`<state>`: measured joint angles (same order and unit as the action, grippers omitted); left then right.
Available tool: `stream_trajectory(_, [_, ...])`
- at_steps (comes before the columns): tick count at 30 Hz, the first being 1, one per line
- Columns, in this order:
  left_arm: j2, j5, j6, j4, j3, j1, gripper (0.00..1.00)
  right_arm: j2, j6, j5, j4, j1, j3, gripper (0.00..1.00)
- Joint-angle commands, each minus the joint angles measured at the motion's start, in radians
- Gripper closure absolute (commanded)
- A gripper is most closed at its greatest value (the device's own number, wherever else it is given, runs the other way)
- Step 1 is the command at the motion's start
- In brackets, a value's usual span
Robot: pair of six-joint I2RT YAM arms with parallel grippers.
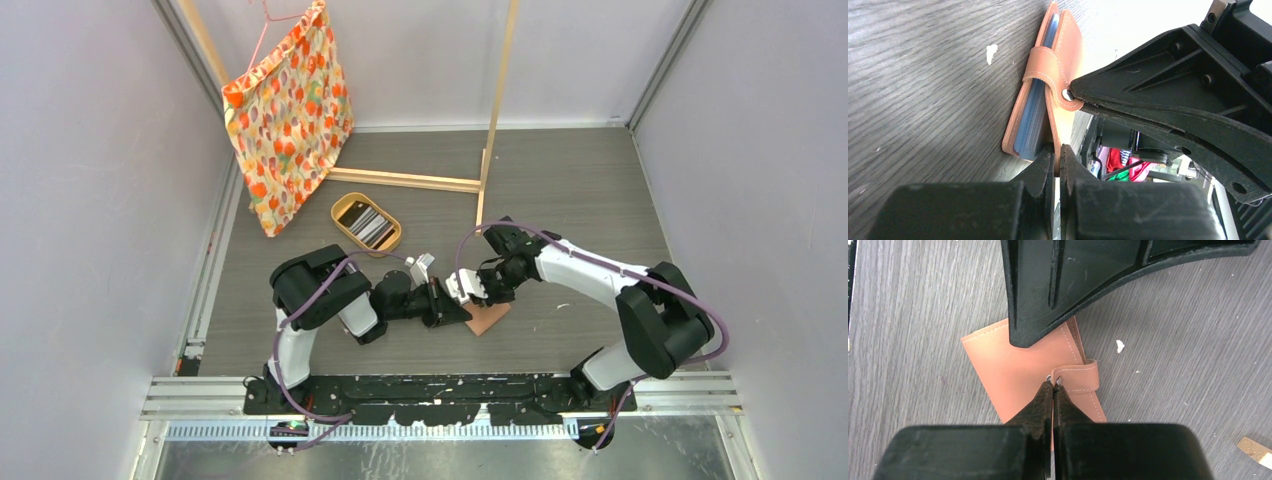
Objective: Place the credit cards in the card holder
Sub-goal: Close the card holder at the center of the board.
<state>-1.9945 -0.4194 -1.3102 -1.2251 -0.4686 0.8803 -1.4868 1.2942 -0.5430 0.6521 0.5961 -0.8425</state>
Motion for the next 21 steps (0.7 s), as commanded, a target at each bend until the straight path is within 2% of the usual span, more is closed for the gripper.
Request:
stream_trajectory(1, [-0.026, 0.034, 0.005, -0.027, -0.004, -0.004, 1.00, 0.014, 0.048, 0.036, 0.029, 0.025, 0.038, 0.99])
stream_trajectory(12, [-0.033, 0.036, 0.000, -0.037, 0.000, -0.006, 1.00, 0.046, 0.143, 0.096, 0.049, 0.048, 0.121, 0.99])
stream_trajectory(21, [-0.039, 0.035, -0.001, -0.043, -0.002, -0.006, 1.00, 0.036, 0.123, 0.113, 0.032, 0.081, 0.128, 0.96])
